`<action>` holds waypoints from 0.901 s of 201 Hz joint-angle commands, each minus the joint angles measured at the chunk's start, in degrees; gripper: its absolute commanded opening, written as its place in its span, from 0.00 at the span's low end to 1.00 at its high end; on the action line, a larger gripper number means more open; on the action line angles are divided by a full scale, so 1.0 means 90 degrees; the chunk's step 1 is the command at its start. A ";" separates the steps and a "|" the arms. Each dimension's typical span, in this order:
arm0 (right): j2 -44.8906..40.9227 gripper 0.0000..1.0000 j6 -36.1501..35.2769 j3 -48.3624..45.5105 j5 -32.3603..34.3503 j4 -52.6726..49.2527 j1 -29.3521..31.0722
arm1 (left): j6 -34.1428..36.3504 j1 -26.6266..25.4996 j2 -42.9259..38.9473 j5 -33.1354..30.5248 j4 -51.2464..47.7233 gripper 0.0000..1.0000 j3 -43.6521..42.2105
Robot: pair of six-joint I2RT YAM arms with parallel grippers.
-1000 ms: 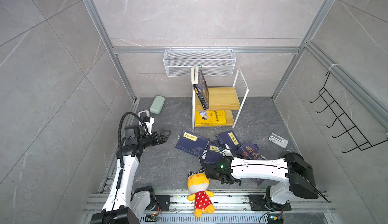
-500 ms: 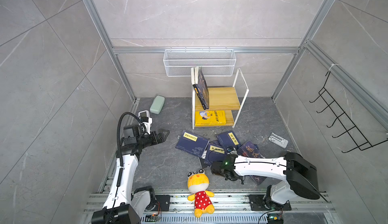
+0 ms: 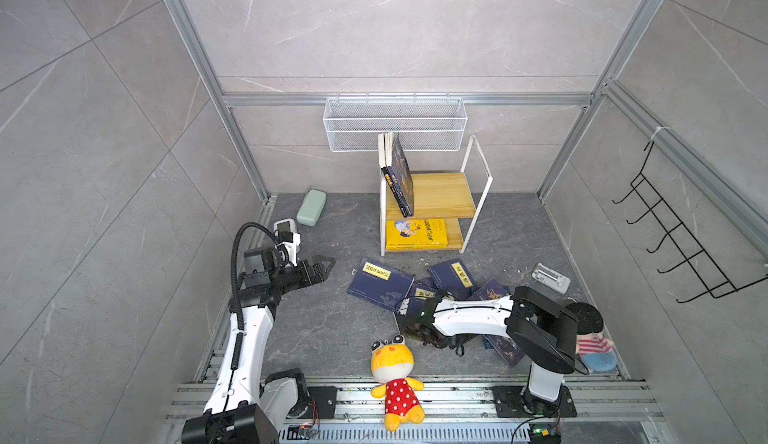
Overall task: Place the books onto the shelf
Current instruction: 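Grasp the edge of the purple book with the right gripper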
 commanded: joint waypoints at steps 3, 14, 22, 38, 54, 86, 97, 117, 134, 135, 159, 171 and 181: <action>0.0110 0.53 -0.0186 0.0164 0.0263 -0.0134 -0.0193 | 0.0012 0.0044 -0.0090 0.0207 0.0104 1.00 0.0151; 0.0122 0.50 -0.0219 0.0135 0.0220 -0.0105 -0.0271 | 0.0021 0.0053 -0.0060 0.0190 0.0048 1.00 0.0191; 0.0142 0.47 -0.0284 0.0125 0.0163 -0.0048 -0.0321 | 0.0024 0.0053 -0.0063 0.0171 0.0057 1.00 0.0193; 0.0307 0.47 -0.0397 0.0139 0.0036 0.0007 -0.0480 | 0.0022 0.0044 -0.0084 0.0182 0.0128 1.00 0.0145; 0.0480 0.41 -0.0395 0.0195 0.0011 -0.0044 -0.0580 | 0.0012 0.0053 -0.0065 0.0199 0.0075 1.00 0.0180; 0.0854 0.28 -0.0377 0.0360 0.0026 -0.0191 -0.0684 | 0.0012 0.0054 -0.0072 0.0172 0.0127 1.00 0.0155; 0.0913 0.26 -0.0363 0.0396 0.0045 -0.0233 -0.0680 | 0.0009 0.0053 -0.0075 0.0214 0.0107 1.00 0.0162; 0.0879 0.21 -0.0411 0.0361 0.0008 -0.0166 -0.0680 | 0.0017 0.0053 -0.0053 0.0169 0.0046 1.00 0.0202; 0.0856 0.11 -0.0388 0.0373 0.0035 -0.0209 -0.0675 | 0.0011 0.0044 -0.0083 0.0193 0.0141 1.00 0.0144; 0.0848 0.10 -0.0380 0.0373 0.0040 -0.0212 -0.0672 | 0.0010 0.0044 -0.0084 0.0201 0.0140 1.00 0.0139; 0.0469 0.06 -0.0133 0.0272 0.0251 -0.0305 -0.0507 | -0.0004 0.0054 -0.0046 0.0186 0.0037 1.00 0.0221; 0.0245 0.04 0.0044 0.0256 0.0418 -0.0411 -0.0449 | -0.0003 0.0054 -0.0056 0.0151 0.0091 1.00 0.0177; 0.0026 0.02 0.0187 0.0250 0.0581 -0.0493 -0.0400 | -0.0010 0.0053 -0.0065 0.0181 0.0134 1.00 0.0143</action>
